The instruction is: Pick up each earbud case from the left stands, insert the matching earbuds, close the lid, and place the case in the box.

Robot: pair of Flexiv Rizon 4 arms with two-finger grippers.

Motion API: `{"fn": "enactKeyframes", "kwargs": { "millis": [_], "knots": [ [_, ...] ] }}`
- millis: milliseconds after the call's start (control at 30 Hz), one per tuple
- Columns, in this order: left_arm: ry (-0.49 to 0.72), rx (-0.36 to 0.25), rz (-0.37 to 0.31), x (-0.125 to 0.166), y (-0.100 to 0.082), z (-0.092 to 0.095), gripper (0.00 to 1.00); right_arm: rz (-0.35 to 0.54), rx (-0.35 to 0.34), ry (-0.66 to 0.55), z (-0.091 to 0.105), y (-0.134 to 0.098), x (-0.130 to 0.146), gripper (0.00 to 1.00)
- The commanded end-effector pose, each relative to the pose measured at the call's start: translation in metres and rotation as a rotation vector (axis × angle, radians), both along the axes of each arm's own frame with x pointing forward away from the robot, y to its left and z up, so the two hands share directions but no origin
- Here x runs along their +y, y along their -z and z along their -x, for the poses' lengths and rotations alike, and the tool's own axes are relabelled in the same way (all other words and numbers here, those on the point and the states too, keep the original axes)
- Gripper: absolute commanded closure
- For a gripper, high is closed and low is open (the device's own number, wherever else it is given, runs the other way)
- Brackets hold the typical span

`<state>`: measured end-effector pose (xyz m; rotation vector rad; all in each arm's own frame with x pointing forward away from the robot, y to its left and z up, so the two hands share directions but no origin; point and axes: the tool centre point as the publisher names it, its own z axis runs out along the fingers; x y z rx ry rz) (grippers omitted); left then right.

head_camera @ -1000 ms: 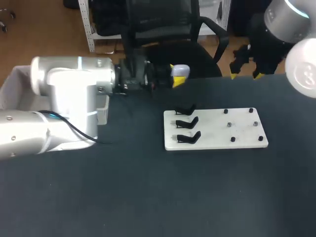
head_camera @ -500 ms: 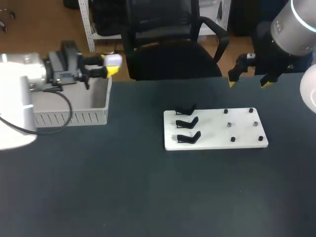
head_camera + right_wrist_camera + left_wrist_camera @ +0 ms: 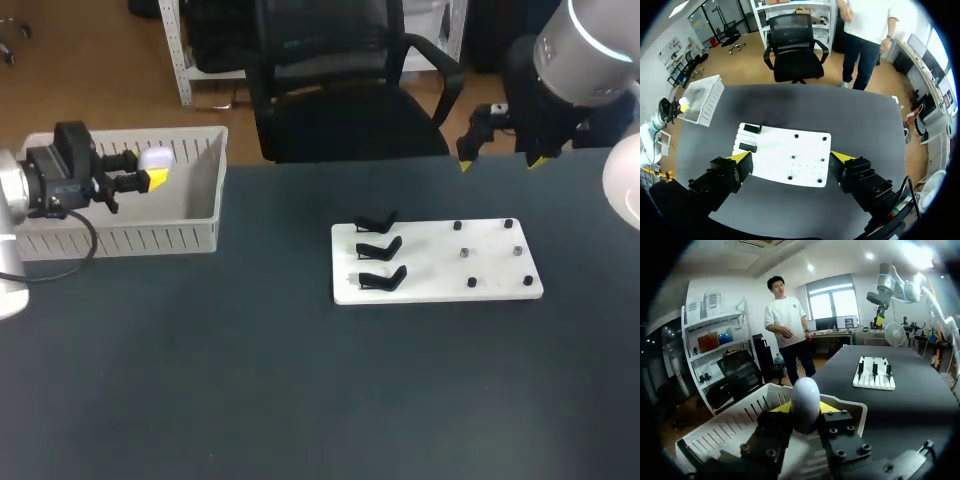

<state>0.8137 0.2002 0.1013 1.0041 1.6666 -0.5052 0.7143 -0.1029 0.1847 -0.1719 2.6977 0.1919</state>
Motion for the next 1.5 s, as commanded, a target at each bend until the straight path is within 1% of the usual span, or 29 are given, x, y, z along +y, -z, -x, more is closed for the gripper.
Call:
{"fn": "enactKeyframes", "kwargs": {
  "millis": [33, 100, 167, 200, 267, 300, 333, 400, 433, 500, 533, 633, 667, 700, 767, 800, 867, 900, 1000, 1067, 1100, 1133, 1200, 1233, 1333, 1367, 1400, 1467, 1500],
  "knots": [
    [-0.05, 0.003, -0.021, -0.014, 0.019, -0.013, 1.0, 0.019, 0.011, 0.002, 0.001, -0.005, 0.005, 0.0],
    [-0.045, 0.018, -0.035, -0.017, 0.026, -0.016, 1.0, 0.026, 0.015, -0.002, 0.001, -0.007, 0.006, 0.0],
    [-0.046, 0.027, -0.031, -0.019, 0.032, -0.02, 1.0, 0.028, 0.016, -0.008, 0.0, -0.008, 0.008, 0.0],
    [-0.046, 0.047, -0.041, -0.017, 0.038, -0.023, 1.0, 0.029, 0.018, -0.018, 0.0, -0.009, 0.01, 0.0],
    [-0.051, 0.059, -0.03, -0.015, 0.043, -0.026, 1.0, 0.021, 0.016, -0.028, 0.0, -0.009, 0.011, 0.0],
    [-0.056, 0.077, -0.028, -0.017, 0.042, -0.027, 0.64, 0.019, 0.015, -0.033, 0.0, -0.009, 0.012, 0.0],
    [-0.054, 0.074, -0.03, -0.017, 0.042, -0.028, 0.0, 0.004, 0.008, -0.042, 0.0, -0.008, 0.012, 0.0],
    [-0.05, 0.072, -0.037, -0.016, 0.038, -0.031, 0.0, -0.025, -0.004, -0.059, 0.001, -0.007, 0.012, 0.0],
    [-0.035, 0.066, -0.04, -0.018, 0.033, -0.031, 0.0, -0.052, -0.012, -0.074, 0.002, -0.007, 0.012, 0.0],
    [-0.019, 0.061, -0.043, -0.023, 0.026, -0.029, 0.0, -0.063, -0.033, -0.088, 0.004, -0.006, 0.012, 0.0],
    [-0.007, 0.061, -0.037, -0.03, 0.02, -0.025, 0.0, -0.075, -0.042, -0.097, 0.005, -0.006, 0.012, 0.0],
    [0.048, 0.062, -0.048, -0.048, 0.006, -0.014, 0.0, -0.097, -0.082, -0.124, 0.007, -0.006, 0.01, 0.0],
    [0.067, 0.057, -0.052, -0.055, 0.001, -0.008, 0.0, -0.106, -0.092, -0.141, 0.008, -0.007, 0.009, 0.0],
    [0.071, 0.076, -0.061, -0.06, -0.002, -0.003, 0.0, -0.107, -0.101, -0.156, 0.009, -0.007, 0.008, 0.0],
    [0.099, 0.072, -0.068, -0.072, -0.011, 0.007, 0.0, -0.117, -0.117, -0.199, 0.012, -0.007, 0.008, 0.0],
    [0.103, 0.075, -0.058, -0.077, -0.015, 0.013, 0.0, -0.116, -0.122, -0.219, 0.013, -0.007, 0.008, 0.0],
    [0.116, 0.084, -0.072, -0.088, -0.022, 0.023, 0.0, -0.141, -0.135, -0.255, 0.016, -0.007, 0.005, 0.0],
    [0.126, 0.093, -0.073, -0.092, -0.024, 0.028, 0.0, -0.133, -0.15, -0.273, 0.019, -0.007, 0.004, 0.0],
    [0.133, 0.113, -0.077, -0.104, -0.028, 0.039, 0.0, -0.144, -0.169, -0.318, 0.026, -0.005, 0.0, 0.0],
    [0.141, 0.127, -0.071, -0.113, -0.03, 0.046, 0.0, -0.153, -0.172, -0.371, 0.033, -0.003, -0.004, 0.0],
    [0.142, 0.131, -0.071, -0.118, -0.03, 0.049, 0.0, -0.148, -0.164, -0.399, 0.036, -0.001, -0.005, 0.0],
    [0.142, 0.13, -0.073, -0.124, -0.031, 0.054, 0.0, -0.143, -0.174, -0.413, 0.039, 0.0, -0.007, 0.0],
    [0.144, 0.136, -0.078, -0.135, -0.034, 0.062, 0.0, -0.183, -0.178, -0.447, 0.043, 0.0, -0.012, 0.0],
    [0.14, 0.141, -0.075, -0.138, -0.036, 0.065, 0.0, -0.185, -0.185, -0.461, 0.046, 0.0, -0.015, 0.0],
    [0.122, 0.146, -0.072, -0.15, -0.04, 0.08, 0.0, -0.202, -0.184, -0.505, 0.05, 0.001, -0.02, 0.0],
    [0.12, 0.148, -0.073, -0.153, -0.041, 0.085, 0.0, -0.194, -0.182, -0.523, 0.052, 0.001, -0.021, 0.0],
    [0.117, 0.15, -0.071, -0.155, -0.042, 0.088, 0.0, -0.181, -0.181, -0.533, 0.053, 0.002, -0.021, 0.0],
    [0.134, 0.177, -0.06, -0.161, -0.042, 0.095, 0.0, -0.19, -0.182, -0.538, 0.053, 0.002, -0.022, 0.0],
    [0.134, 0.177, -0.06, -0.161, -0.042, 0.095, 0.0, -0.19, -0.182, -0.538, 0.053, 0.002, -0.022, 0.0]
  ]
}}
